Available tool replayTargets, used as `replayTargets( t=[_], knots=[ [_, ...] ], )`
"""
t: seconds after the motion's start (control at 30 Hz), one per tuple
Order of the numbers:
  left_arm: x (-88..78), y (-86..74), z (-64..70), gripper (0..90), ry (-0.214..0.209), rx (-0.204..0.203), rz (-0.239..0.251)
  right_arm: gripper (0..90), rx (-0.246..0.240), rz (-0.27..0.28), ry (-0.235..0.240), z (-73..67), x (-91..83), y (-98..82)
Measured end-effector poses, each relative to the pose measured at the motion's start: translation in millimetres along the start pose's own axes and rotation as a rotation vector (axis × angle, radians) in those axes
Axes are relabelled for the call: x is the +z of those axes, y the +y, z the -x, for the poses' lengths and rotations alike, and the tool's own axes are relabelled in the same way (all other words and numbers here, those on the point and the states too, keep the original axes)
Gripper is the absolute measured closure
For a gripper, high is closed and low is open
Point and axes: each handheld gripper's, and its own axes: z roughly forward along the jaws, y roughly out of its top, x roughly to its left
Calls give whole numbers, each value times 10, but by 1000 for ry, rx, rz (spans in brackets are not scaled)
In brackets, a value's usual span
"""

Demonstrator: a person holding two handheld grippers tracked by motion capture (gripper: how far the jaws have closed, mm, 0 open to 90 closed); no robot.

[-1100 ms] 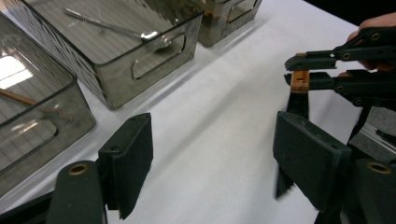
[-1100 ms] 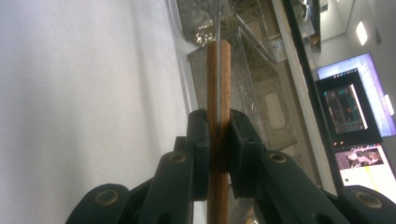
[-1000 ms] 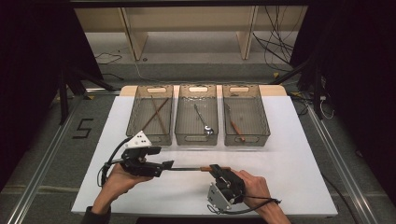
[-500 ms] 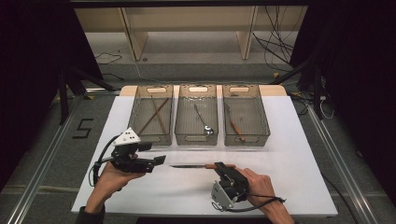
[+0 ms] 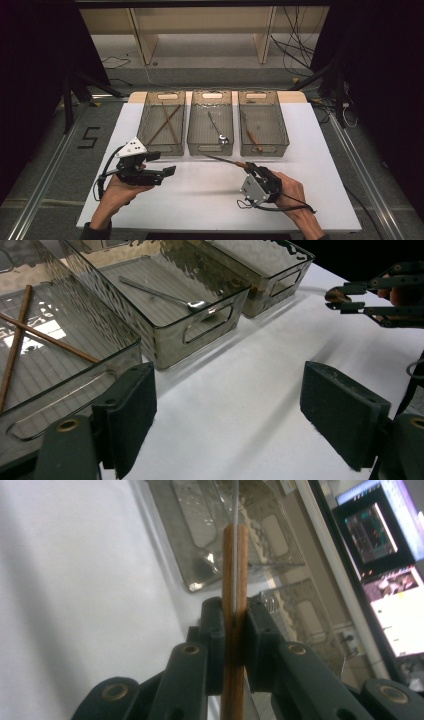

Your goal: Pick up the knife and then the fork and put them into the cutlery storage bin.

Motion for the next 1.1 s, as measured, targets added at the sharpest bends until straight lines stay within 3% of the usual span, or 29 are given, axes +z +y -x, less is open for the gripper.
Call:
replayTargets(
  t=[0.17, 0.5, 0.63, 0.77, 0.9, 1.03, 1.1],
  knots=[
    [35, -51, 26, 219, -15, 8, 18, 813, 128, 11, 28, 147, 4, -48],
    [165, -262, 111, 218, -40, 19, 79, 813, 489, 37, 106, 546, 55, -194],
    [256, -386, 103, 218, -50, 5, 97, 812, 641, 56, 138, 768, 113, -250],
    [331, -504, 69, 218, -48, -10, 99, 812, 761, 56, 170, 977, 217, -249],
    [350, -606, 52, 218, -48, -29, 119, 812, 827, 40, 197, 1141, 346, -228],
    [361, -675, 83, 218, -29, 2, 117, 812, 860, 7, 213, 1254, 478, -215],
    [374, -707, 106, 218, -38, -10, 128, 811, 877, -11, 220, 1298, 552, -216]
  ],
)
